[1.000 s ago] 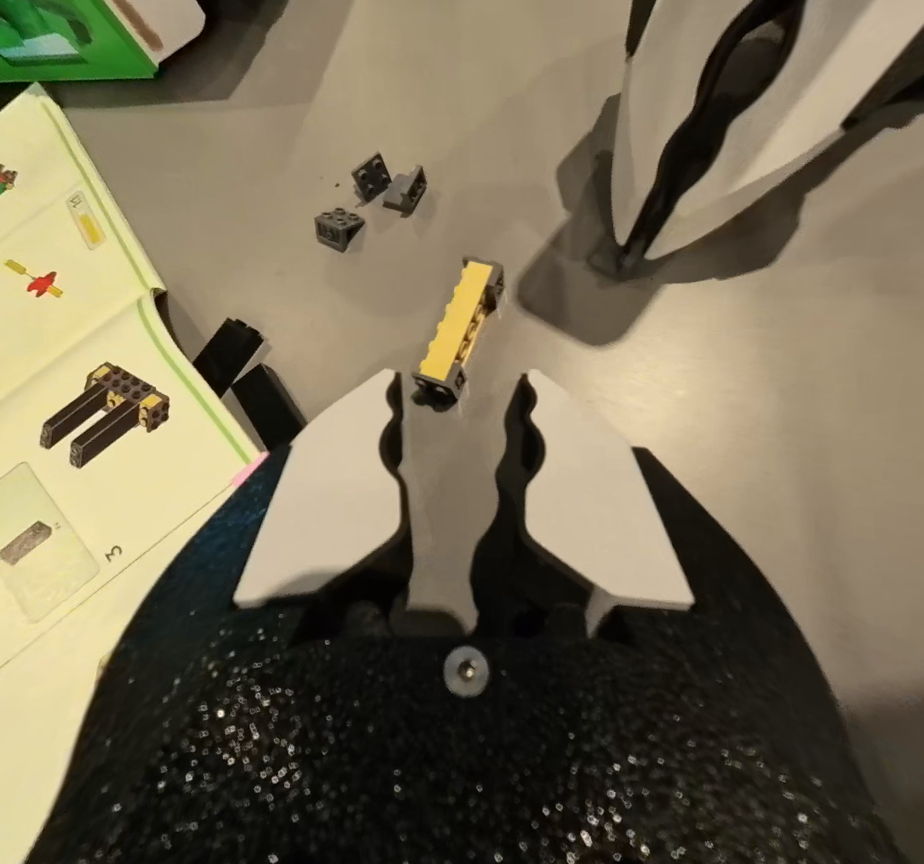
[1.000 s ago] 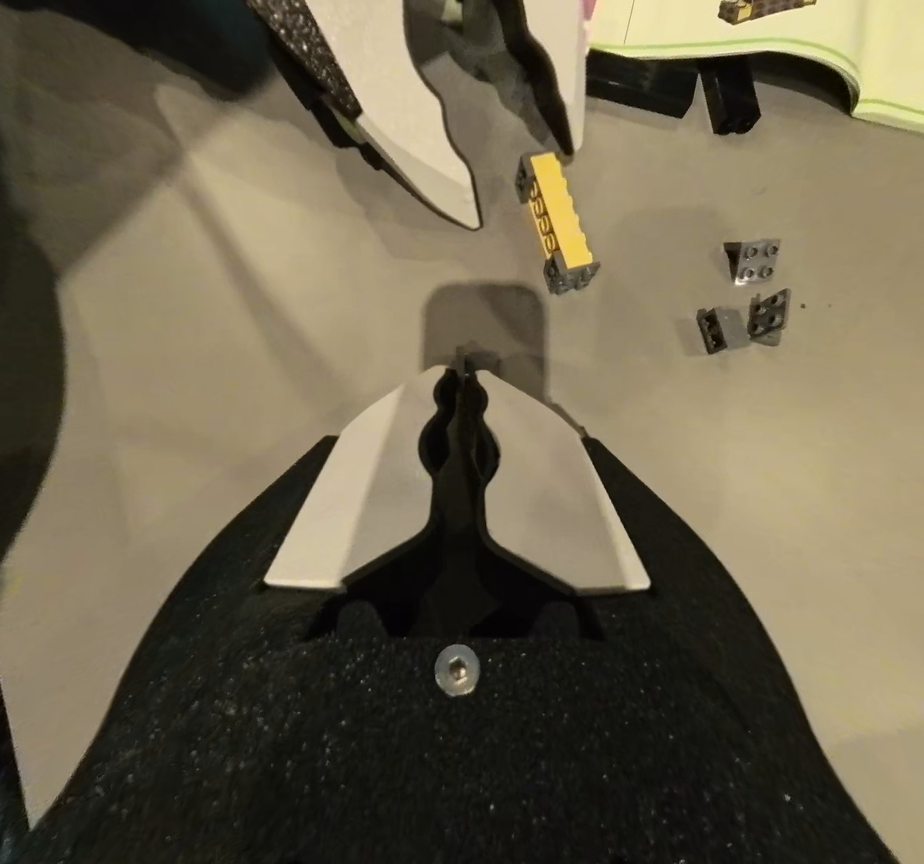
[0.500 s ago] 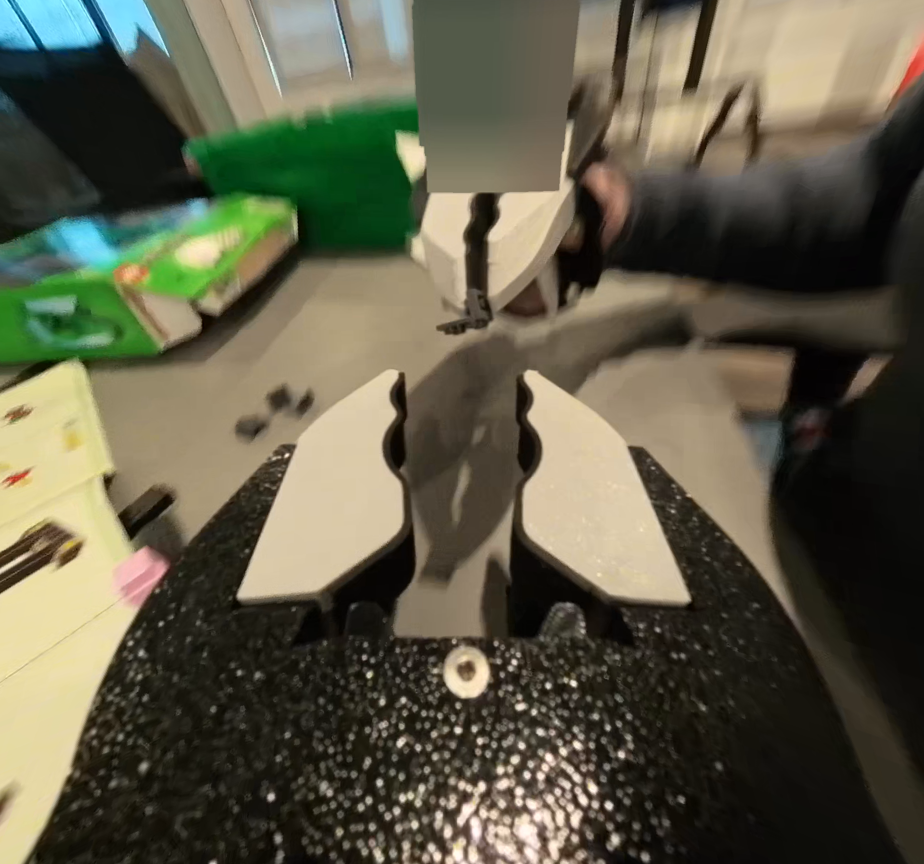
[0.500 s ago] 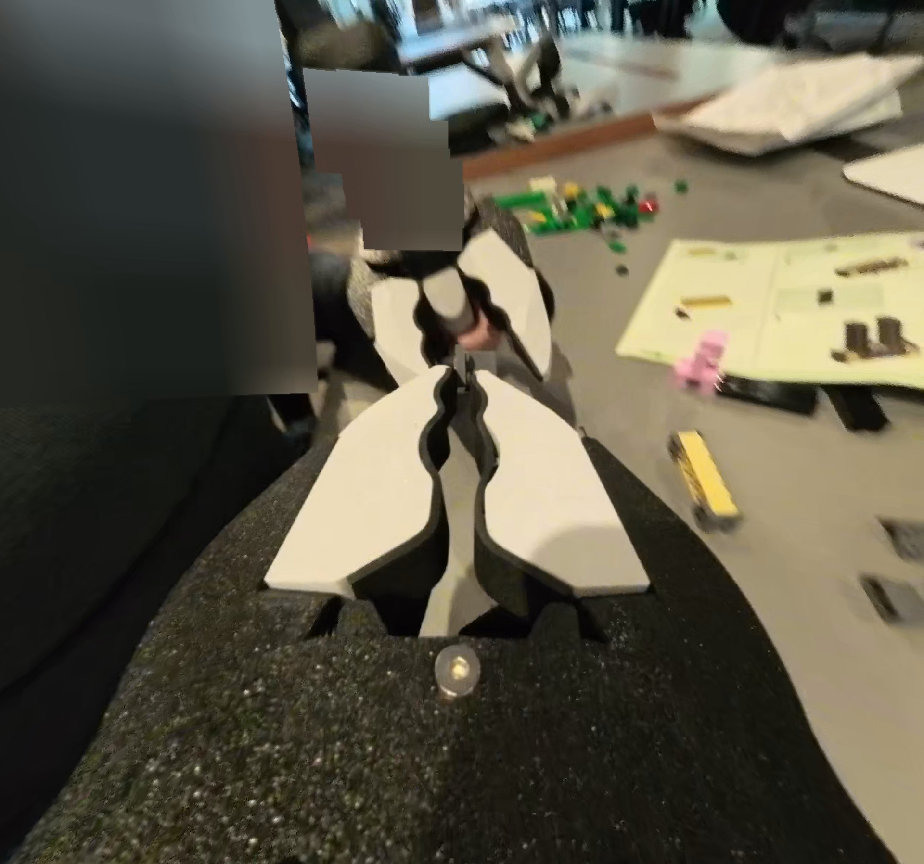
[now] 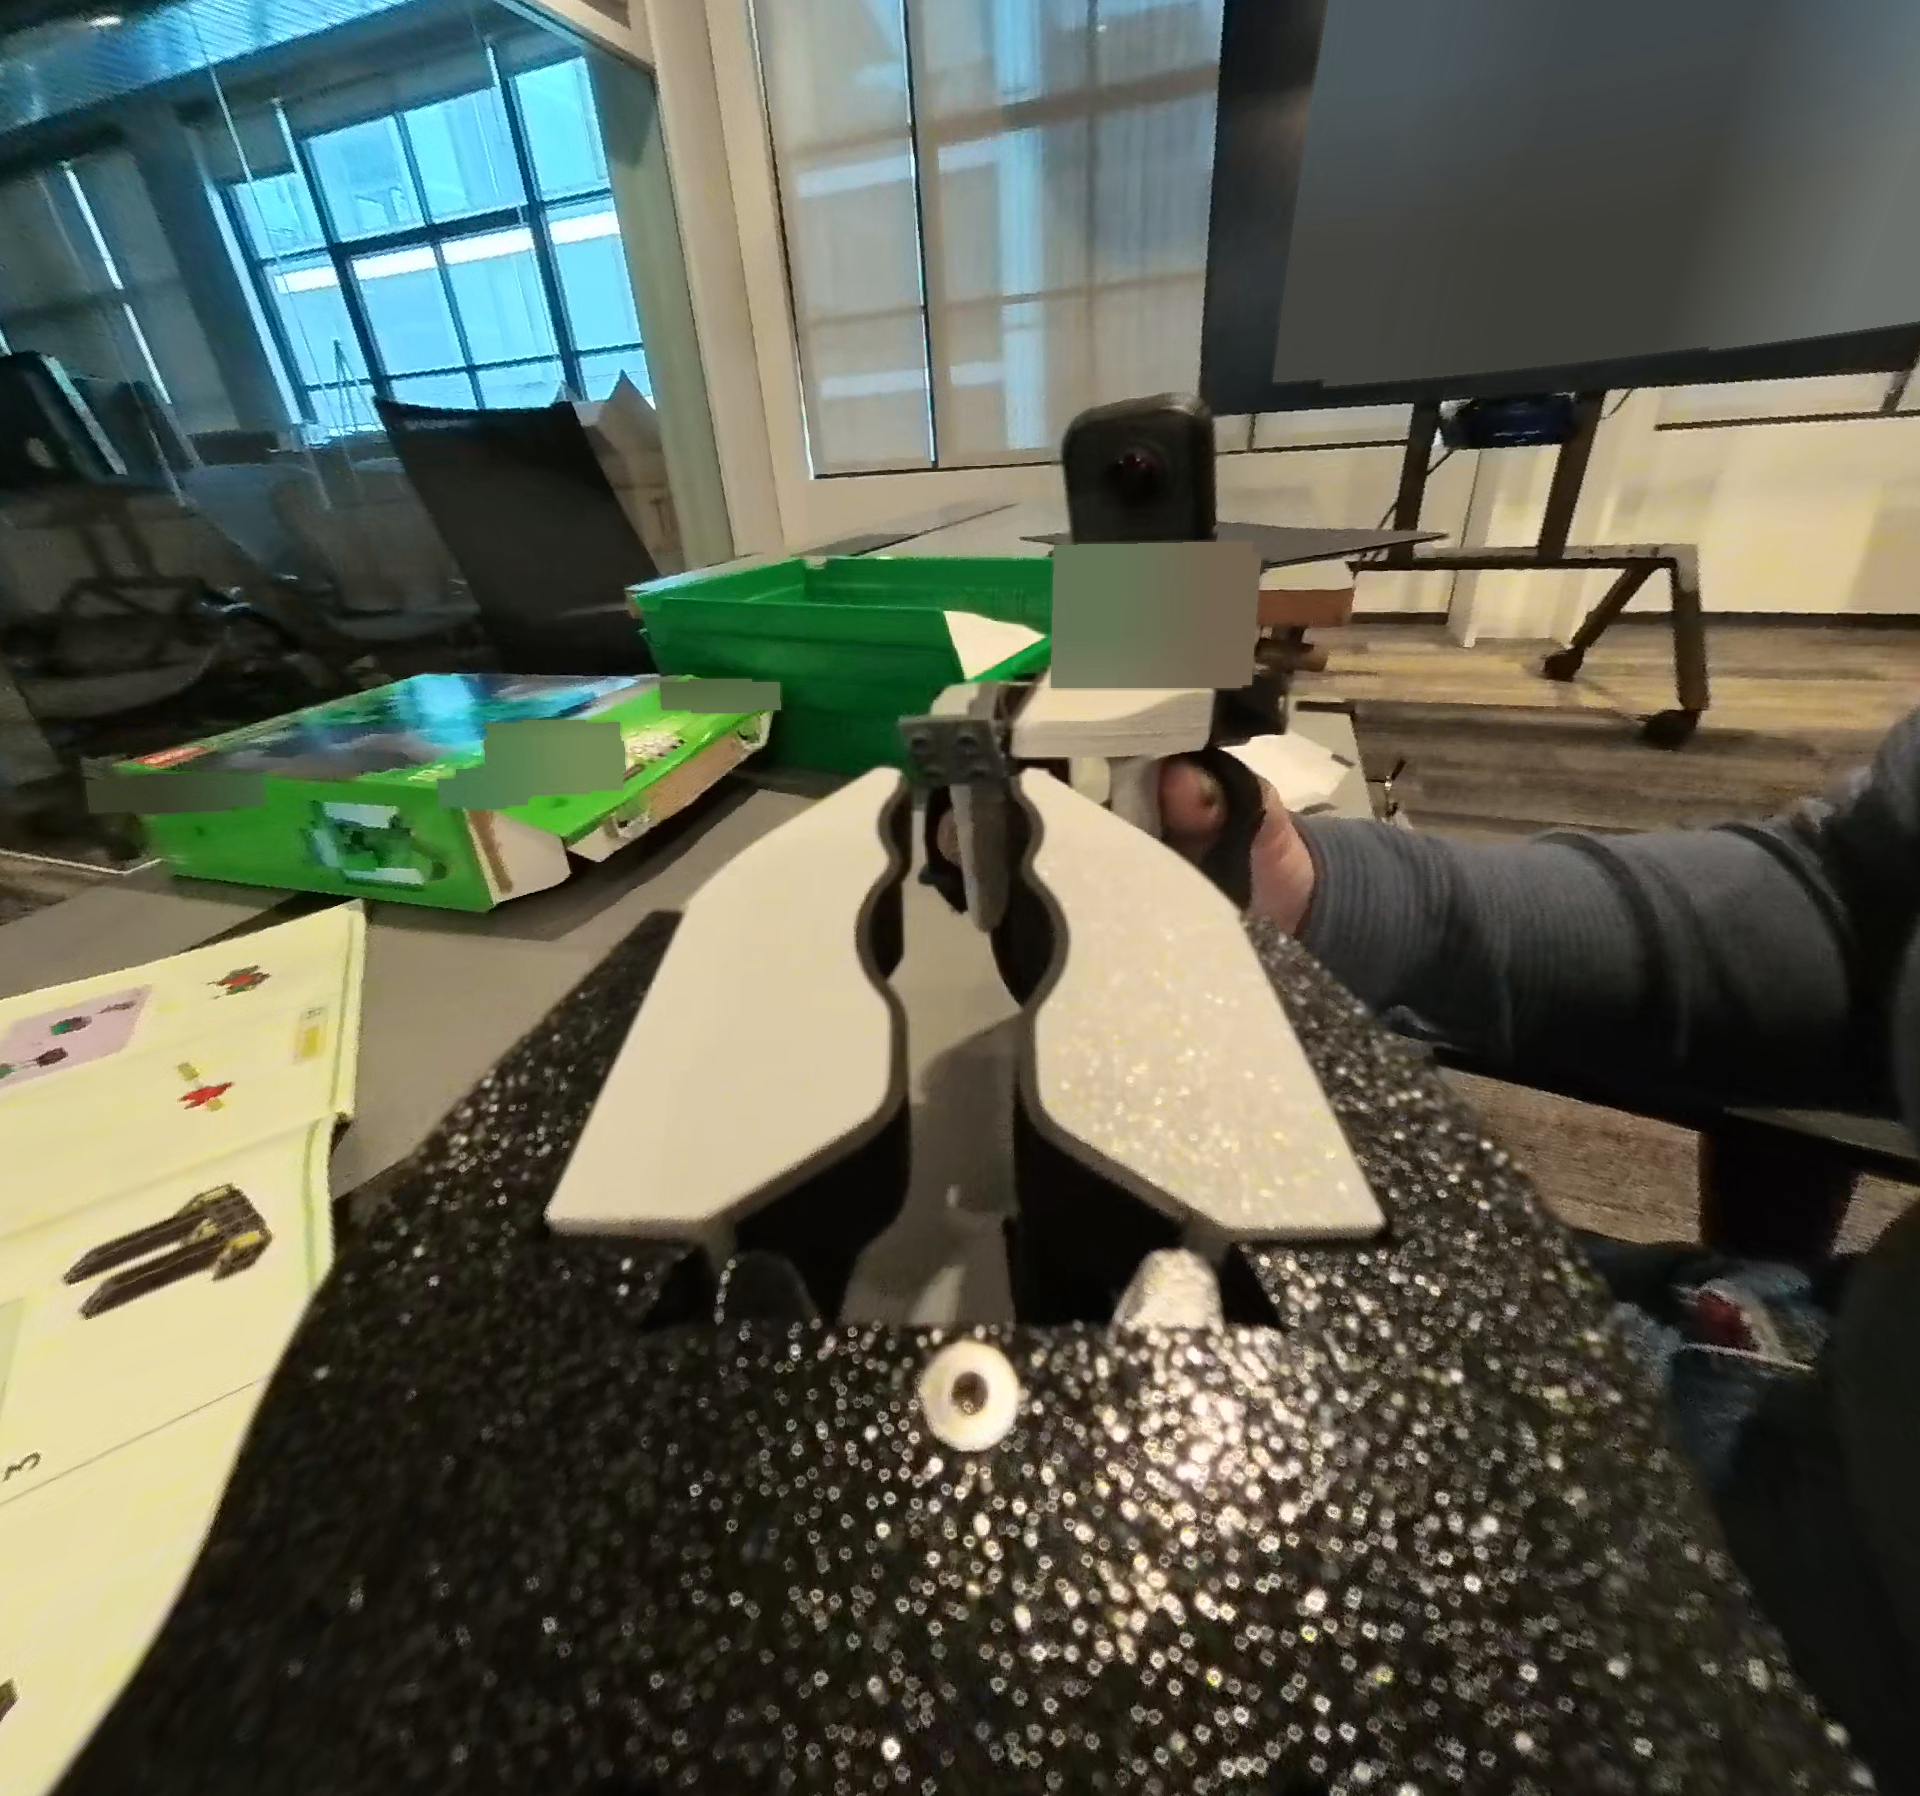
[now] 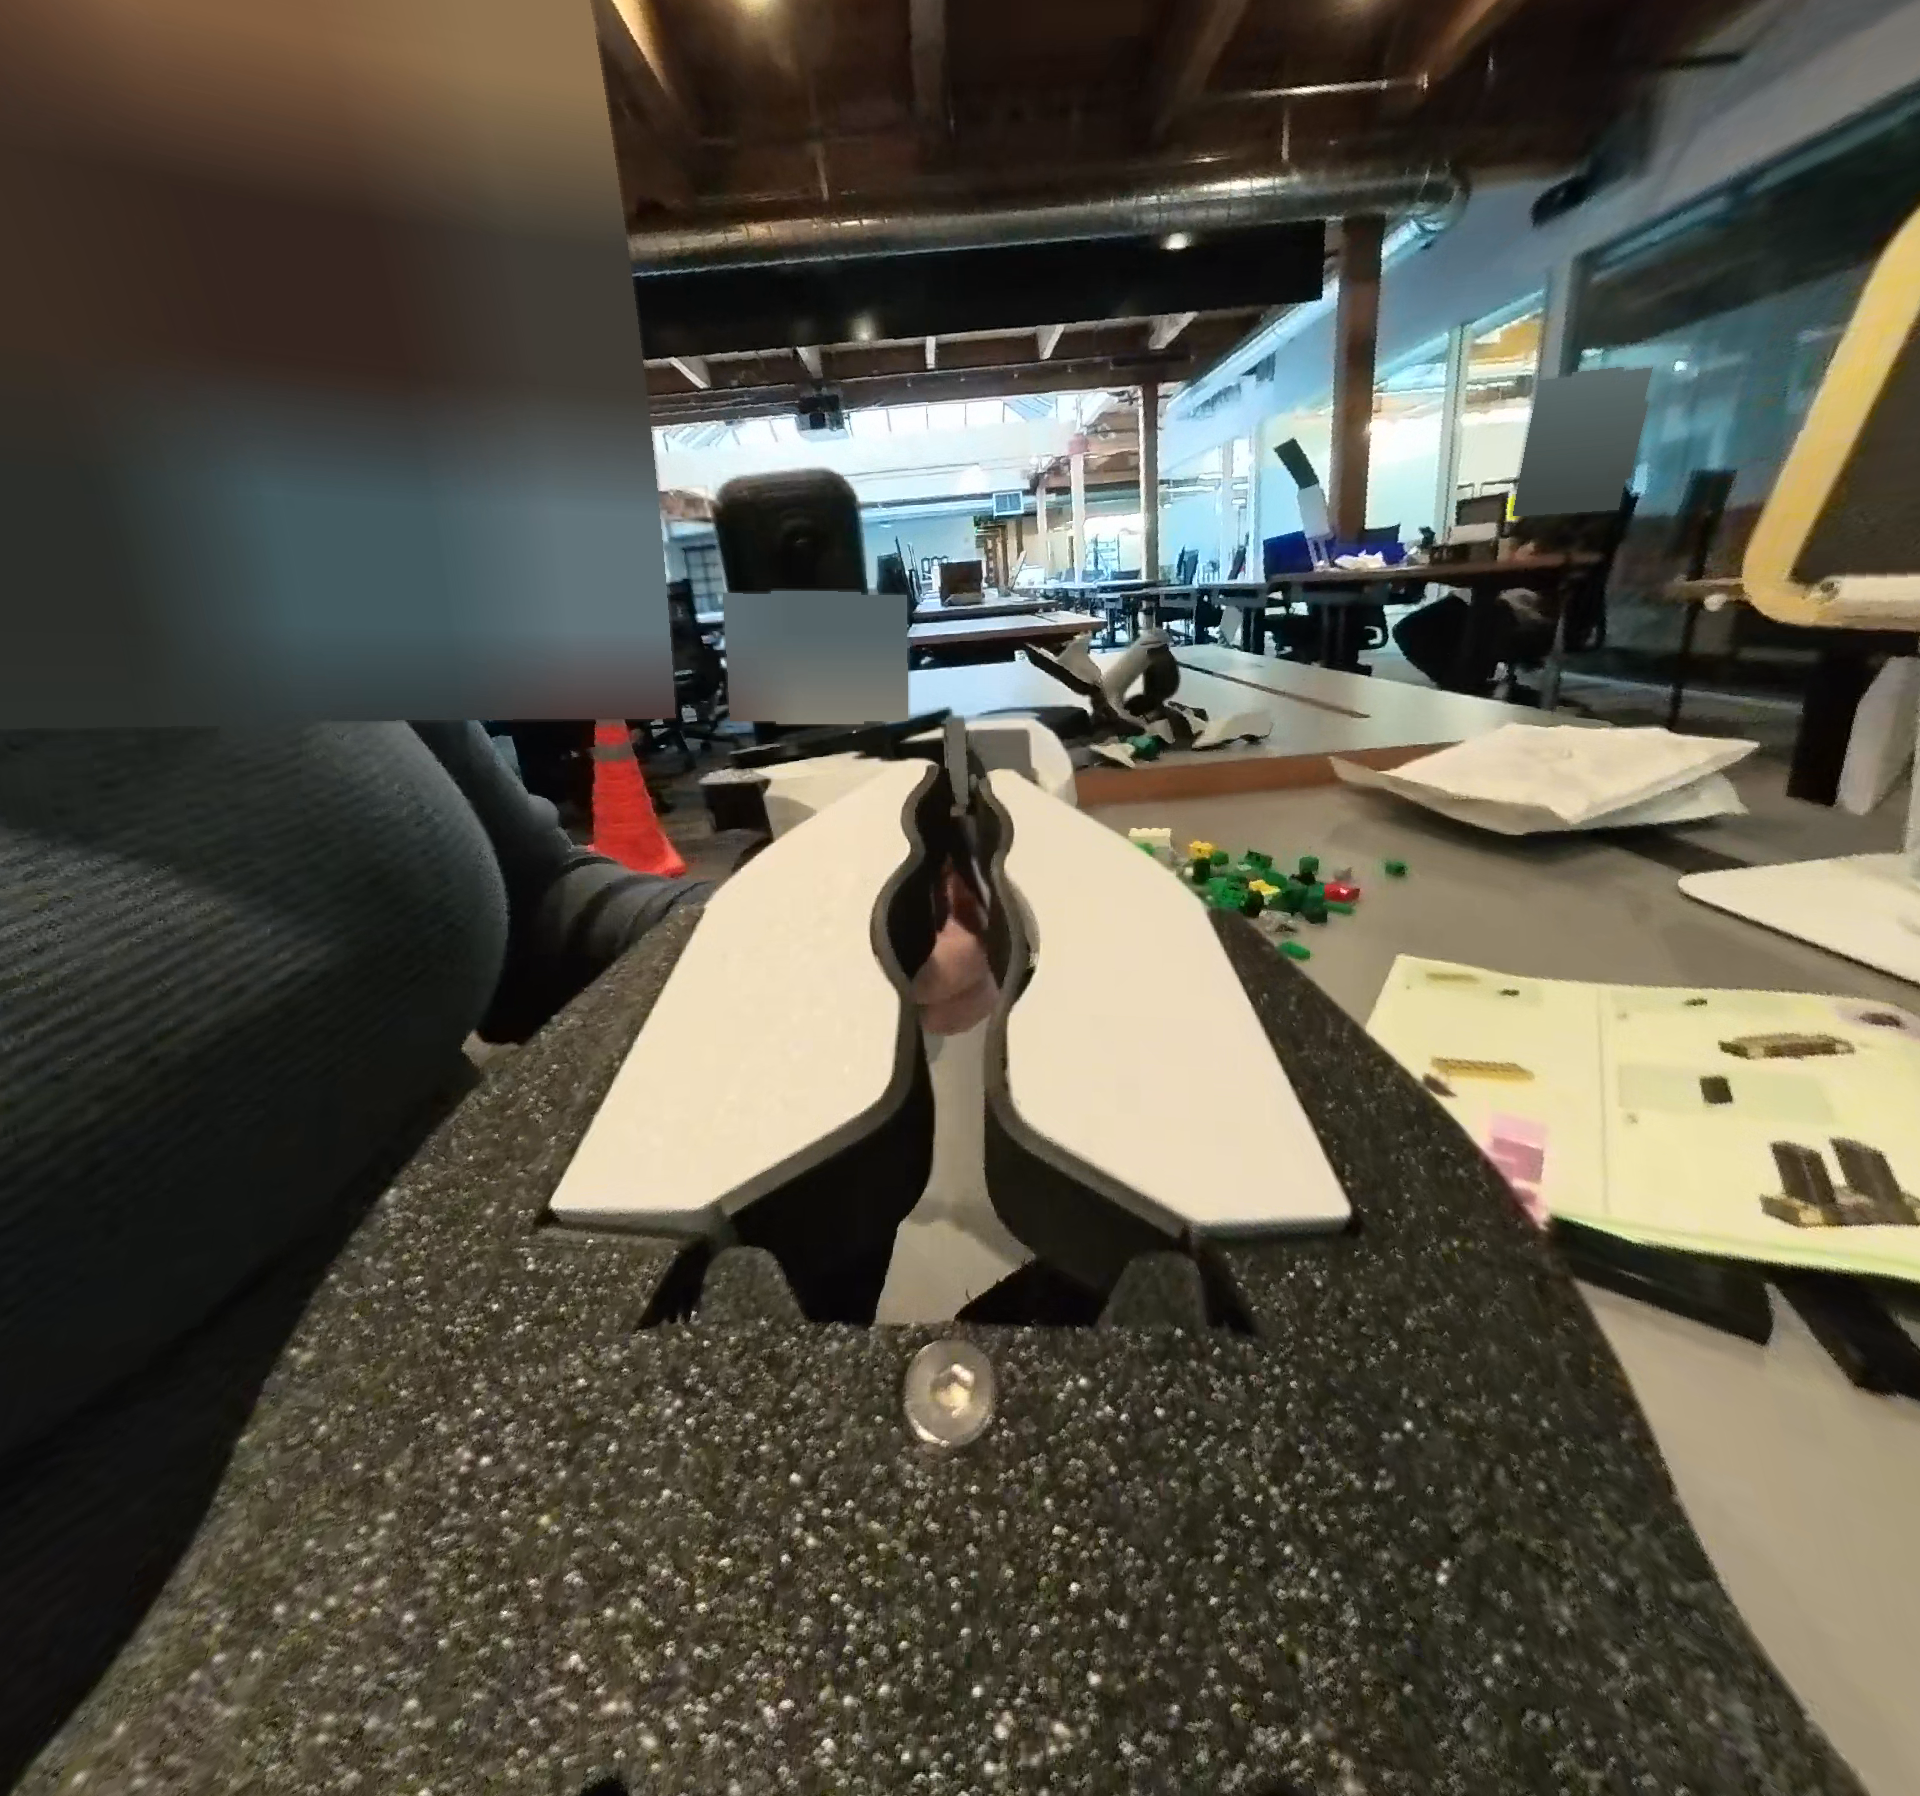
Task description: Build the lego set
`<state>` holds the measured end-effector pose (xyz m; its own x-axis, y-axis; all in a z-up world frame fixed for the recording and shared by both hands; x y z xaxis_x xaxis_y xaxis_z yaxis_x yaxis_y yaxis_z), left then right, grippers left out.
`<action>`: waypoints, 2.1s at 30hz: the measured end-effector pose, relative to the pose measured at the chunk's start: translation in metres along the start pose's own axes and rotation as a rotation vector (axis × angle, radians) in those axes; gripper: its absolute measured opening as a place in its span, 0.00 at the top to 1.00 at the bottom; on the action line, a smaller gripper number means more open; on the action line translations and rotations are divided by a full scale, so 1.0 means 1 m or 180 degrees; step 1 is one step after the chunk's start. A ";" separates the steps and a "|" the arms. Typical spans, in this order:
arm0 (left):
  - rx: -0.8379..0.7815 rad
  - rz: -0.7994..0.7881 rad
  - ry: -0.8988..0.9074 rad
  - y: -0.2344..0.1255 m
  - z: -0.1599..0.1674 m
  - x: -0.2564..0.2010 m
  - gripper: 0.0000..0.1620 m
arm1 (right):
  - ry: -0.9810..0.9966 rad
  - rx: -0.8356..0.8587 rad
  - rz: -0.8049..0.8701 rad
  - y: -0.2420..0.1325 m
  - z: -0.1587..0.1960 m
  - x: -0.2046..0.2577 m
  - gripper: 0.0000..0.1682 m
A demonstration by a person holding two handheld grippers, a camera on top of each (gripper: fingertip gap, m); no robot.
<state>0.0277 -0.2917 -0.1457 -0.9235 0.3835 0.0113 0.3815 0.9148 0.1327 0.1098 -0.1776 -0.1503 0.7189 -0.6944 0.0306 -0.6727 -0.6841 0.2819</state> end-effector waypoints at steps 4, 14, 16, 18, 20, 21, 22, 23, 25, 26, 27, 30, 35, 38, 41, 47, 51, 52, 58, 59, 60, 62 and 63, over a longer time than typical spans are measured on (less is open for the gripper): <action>-0.0034 0.0113 -0.0039 0.001 -0.003 -0.003 0.90 | -0.0106 0.0005 -0.0089 -0.002 -0.004 0.002 0.98; -0.0202 0.0466 -0.0426 0.002 -0.004 0.000 0.91 | -0.0261 -0.0007 -0.0265 -0.004 -0.006 0.002 0.98; -0.0248 0.0491 -0.0441 0.003 -0.004 0.000 0.88 | -0.0281 -0.0005 -0.0270 -0.005 -0.006 0.001 0.98; -0.0250 0.0546 -0.0487 0.004 -0.003 0.000 0.84 | -0.0282 -0.0015 -0.0254 -0.005 -0.006 -0.002 0.98; -0.0260 0.0576 -0.0536 0.004 -0.003 0.001 0.82 | -0.0272 -0.0020 -0.0257 -0.007 -0.005 -0.004 0.98; -0.0288 0.0584 -0.0564 0.004 -0.003 0.002 0.81 | -0.0270 -0.0013 -0.0260 -0.007 -0.005 -0.005 0.98; -0.0324 0.0591 -0.0598 0.004 -0.003 0.003 0.80 | -0.0273 0.0002 -0.0261 -0.007 -0.004 -0.005 0.98; -0.0348 0.0580 -0.0626 0.004 -0.003 0.005 0.79 | -0.0285 0.0014 -0.0258 -0.007 -0.003 -0.005 0.98; -0.0293 0.0486 -0.0607 0.005 -0.001 0.008 0.77 | -0.0294 0.0005 -0.0259 -0.007 -0.002 -0.005 0.98; -0.0238 0.0462 -0.0577 0.006 0.001 0.009 0.77 | -0.0296 -0.0012 -0.0256 -0.008 -0.002 -0.005 0.98; -0.0207 0.0469 -0.0569 0.006 0.002 0.009 0.77 | -0.0302 -0.0020 -0.0258 -0.008 -0.002 -0.006 0.98; -0.0271 0.0492 -0.0597 0.007 0.002 0.008 0.83 | -0.0308 0.0017 -0.0283 -0.008 0.000 -0.005 0.98; -0.0281 0.0538 -0.0602 0.007 0.003 0.008 0.90 | -0.0315 0.0028 -0.0286 -0.009 0.001 -0.006 0.98; -0.0249 0.0559 -0.0598 0.007 0.002 0.008 0.90 | -0.0343 0.0058 -0.0291 -0.010 0.001 -0.005 0.98; -0.0155 0.0519 -0.0564 0.008 0.003 0.009 0.90 | -0.0384 0.0149 -0.0219 -0.011 0.002 -0.006 0.97; 0.0799 0.0261 -0.0183 0.006 0.011 0.036 0.90 | -0.0482 0.0370 0.0409 -0.044 0.003 -0.022 0.94; 0.2067 0.0363 0.0524 0.017 0.025 0.063 0.90 | -0.0591 0.0664 0.0848 -0.061 0.009 -0.041 0.94; 0.2358 0.0428 0.0680 0.022 0.029 0.068 0.90 | -0.0583 0.0799 0.0939 -0.062 0.011 -0.046 0.94; 0.3326 0.0862 0.1479 0.052 0.048 0.083 0.90 | -0.0366 0.2386 0.0815 -0.048 0.043 -0.079 0.90; 0.3446 0.0906 0.1557 0.055 0.052 0.085 0.90 | -0.0398 0.2526 0.0780 -0.045 0.048 -0.084 0.87; 0.3553 0.0934 0.1591 0.058 0.057 0.088 0.90 | -0.0433 0.2670 0.0761 -0.043 0.054 -0.088 0.83; 0.3727 0.0969 0.1602 0.061 0.063 0.092 0.90 | -0.0506 0.2941 0.0697 -0.041 0.064 -0.096 0.81; 0.3801 0.0998 0.1602 0.062 0.065 0.093 0.90 | -0.0560 0.3040 0.0696 -0.040 0.069 -0.099 0.80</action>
<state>-0.0319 -0.1910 -0.2009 -0.6063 0.7450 0.2781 0.1420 0.4455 -0.8839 0.0533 -0.0970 -0.2308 0.5782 -0.7970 -0.1747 -0.7013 -0.3760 -0.6056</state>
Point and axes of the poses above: each gripper's, where its closed fingertips meet, y out along the fingers, z out of its underside, x = y × z across the jaws, the point moved 8 cm from there along -y, back along the fingers, and after that the axes turned 3 degrees about -y, right-handed, at the moved point
